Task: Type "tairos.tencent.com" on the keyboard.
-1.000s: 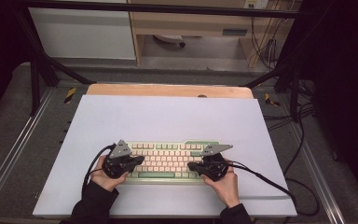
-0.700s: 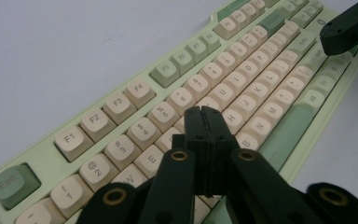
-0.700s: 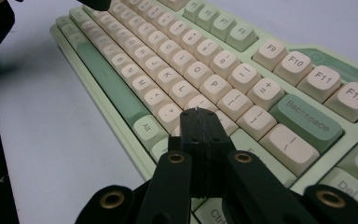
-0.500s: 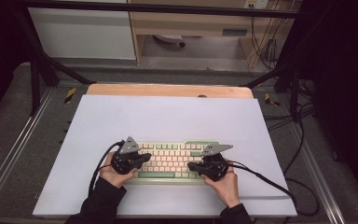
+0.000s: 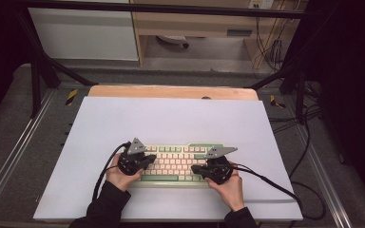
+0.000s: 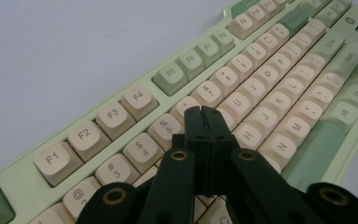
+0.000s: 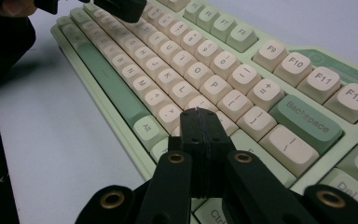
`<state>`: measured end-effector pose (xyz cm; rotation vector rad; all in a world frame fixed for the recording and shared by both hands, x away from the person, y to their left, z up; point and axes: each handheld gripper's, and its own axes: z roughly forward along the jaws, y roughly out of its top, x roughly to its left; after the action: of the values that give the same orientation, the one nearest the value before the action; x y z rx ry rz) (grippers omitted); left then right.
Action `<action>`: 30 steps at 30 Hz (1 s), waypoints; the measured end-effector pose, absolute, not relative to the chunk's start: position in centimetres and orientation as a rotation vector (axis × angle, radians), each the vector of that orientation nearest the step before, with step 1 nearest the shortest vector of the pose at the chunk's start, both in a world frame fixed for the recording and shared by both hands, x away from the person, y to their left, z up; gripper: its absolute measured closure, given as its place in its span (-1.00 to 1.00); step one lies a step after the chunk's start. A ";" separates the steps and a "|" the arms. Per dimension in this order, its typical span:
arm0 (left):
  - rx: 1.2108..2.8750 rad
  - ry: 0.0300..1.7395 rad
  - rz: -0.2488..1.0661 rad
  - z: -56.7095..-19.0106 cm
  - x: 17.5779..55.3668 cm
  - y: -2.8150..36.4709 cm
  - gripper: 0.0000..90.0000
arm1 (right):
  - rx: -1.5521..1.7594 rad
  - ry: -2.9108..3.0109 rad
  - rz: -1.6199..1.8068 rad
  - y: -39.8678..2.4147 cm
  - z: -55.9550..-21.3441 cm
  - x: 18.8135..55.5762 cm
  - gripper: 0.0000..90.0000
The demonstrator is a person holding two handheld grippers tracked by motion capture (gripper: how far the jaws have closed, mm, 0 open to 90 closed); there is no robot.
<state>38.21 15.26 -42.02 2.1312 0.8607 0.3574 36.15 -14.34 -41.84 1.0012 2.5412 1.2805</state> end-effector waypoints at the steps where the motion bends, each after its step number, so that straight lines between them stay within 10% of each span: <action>1: 2.135 0.858 0.356 -42.1 38.2 15.1 0.99 | 0.999 2.541 1.281 -14.4 -41.8 36.2 1.00; 30: 2.148 0.836 0.357 -43.0 38.2 14.5 1.00 | 0.996 2.545 1.276 -14.4 -41.9 36.1 1.00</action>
<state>38.22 14.50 -43.01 2.1484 0.8357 0.3572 36.13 -14.35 -41.86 0.9958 2.5446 1.2761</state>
